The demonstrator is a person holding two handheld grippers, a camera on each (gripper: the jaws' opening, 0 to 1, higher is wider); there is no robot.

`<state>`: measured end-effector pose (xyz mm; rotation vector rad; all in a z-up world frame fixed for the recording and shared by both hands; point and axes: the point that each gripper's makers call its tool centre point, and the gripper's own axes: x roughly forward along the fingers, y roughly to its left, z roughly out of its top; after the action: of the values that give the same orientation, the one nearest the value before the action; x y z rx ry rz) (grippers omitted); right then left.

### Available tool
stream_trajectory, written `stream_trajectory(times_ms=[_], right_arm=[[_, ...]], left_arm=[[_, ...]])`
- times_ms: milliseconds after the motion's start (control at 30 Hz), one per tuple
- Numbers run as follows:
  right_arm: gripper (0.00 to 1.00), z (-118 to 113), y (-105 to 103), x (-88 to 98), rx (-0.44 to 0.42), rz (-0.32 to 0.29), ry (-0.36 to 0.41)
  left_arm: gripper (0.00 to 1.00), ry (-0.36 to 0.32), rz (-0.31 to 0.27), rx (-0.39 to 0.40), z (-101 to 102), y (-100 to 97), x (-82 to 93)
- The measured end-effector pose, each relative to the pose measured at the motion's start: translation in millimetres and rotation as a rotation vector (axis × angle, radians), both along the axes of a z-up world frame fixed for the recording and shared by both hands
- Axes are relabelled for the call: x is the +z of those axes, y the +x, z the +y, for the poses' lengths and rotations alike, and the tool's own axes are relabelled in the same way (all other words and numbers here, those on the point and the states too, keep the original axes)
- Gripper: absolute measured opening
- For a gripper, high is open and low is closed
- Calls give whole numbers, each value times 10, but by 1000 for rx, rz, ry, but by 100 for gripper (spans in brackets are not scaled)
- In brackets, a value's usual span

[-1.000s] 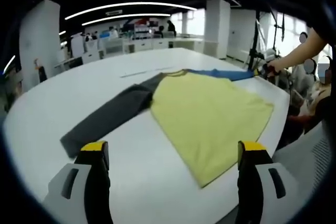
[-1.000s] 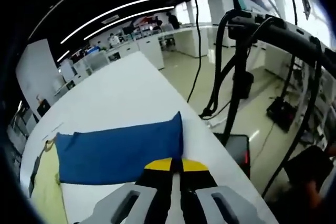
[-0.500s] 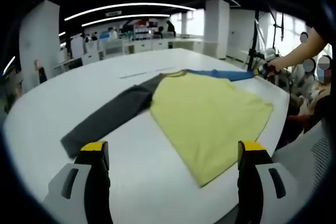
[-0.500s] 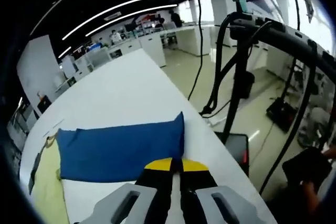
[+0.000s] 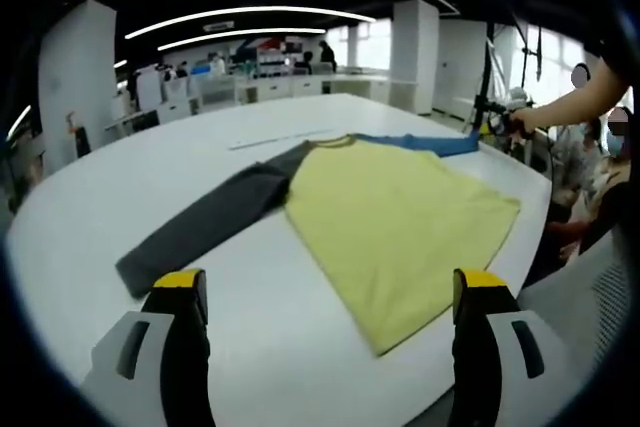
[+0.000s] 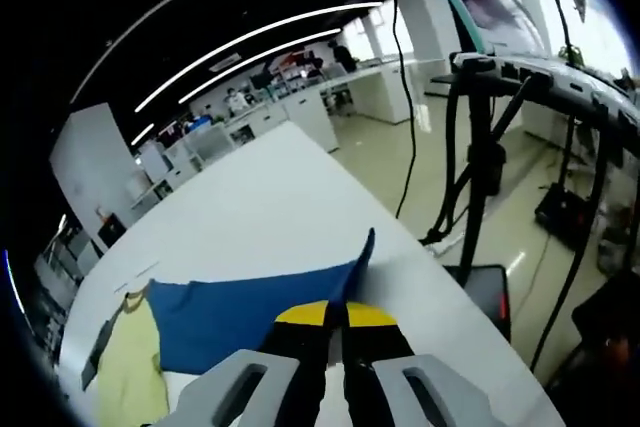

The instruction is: Fold the garment on the visible template until the final outline fits inside the template.

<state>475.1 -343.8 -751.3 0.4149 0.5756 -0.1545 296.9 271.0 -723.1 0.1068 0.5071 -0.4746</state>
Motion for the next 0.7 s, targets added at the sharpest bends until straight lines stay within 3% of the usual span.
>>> stream_trajectory(times_ms=[333,600,700], right_arm=[[0,274,104,141,69,-48,21],[0,736,179,240,167,-67,25],[0,807,289,263,192,-73,31]], left_arm=[[99,-5,-6,-6,-25,-7,22],[99,-6,-7,-11,-7,-6,35],[99,-5,-8,-17,2,-5,35]])
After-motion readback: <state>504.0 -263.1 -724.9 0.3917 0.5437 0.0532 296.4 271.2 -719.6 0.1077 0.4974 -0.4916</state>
